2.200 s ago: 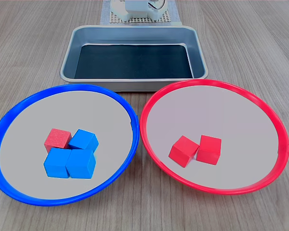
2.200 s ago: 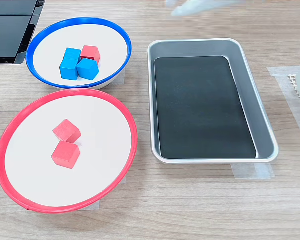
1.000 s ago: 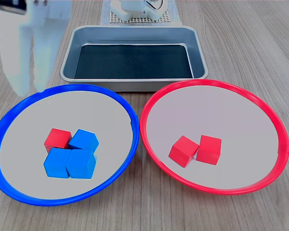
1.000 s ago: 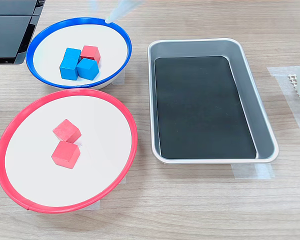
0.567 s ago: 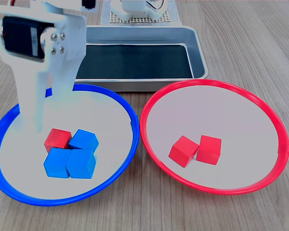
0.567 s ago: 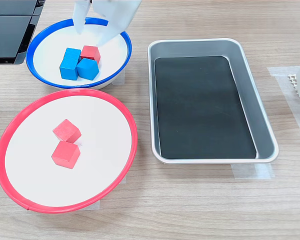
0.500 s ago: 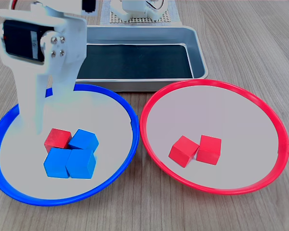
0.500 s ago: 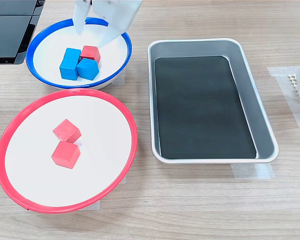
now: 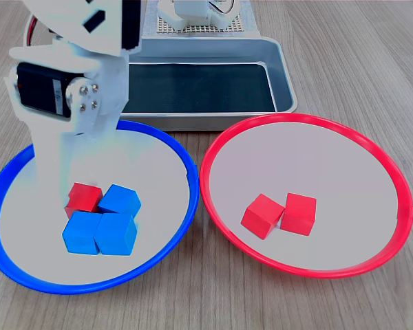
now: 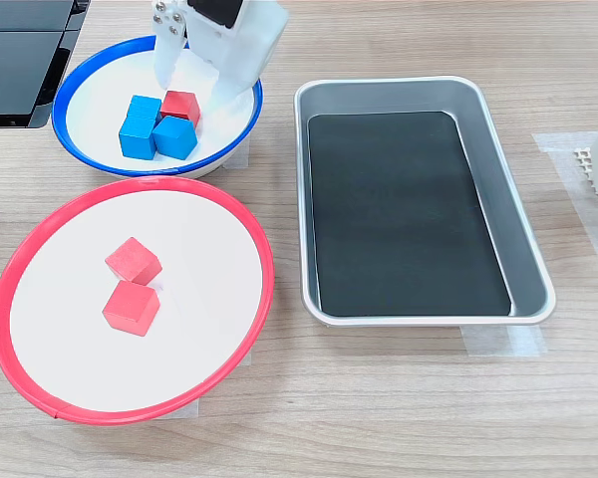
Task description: Relocate any red block in the blue dish to the red dish, correcting any misplacement.
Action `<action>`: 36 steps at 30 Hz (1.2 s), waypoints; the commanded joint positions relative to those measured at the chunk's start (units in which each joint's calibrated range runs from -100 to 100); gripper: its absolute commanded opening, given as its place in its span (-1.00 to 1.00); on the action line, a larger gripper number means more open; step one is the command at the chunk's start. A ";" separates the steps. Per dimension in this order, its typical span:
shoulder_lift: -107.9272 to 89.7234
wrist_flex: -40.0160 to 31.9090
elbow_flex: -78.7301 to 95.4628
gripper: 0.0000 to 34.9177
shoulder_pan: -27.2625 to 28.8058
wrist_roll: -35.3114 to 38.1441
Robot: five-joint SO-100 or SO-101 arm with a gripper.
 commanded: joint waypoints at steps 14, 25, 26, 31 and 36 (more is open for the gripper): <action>0.91 -3.66 -1.81 -0.28 -0.76 -0.63; 0.74 -5.56 -0.81 -0.23 -2.27 -0.44; 0.74 -5.72 -0.63 -0.22 -2.17 -0.34; 0.57 -6.55 0.83 -0.25 -1.52 0.29; -1.05 -9.60 4.20 -0.34 -0.57 0.29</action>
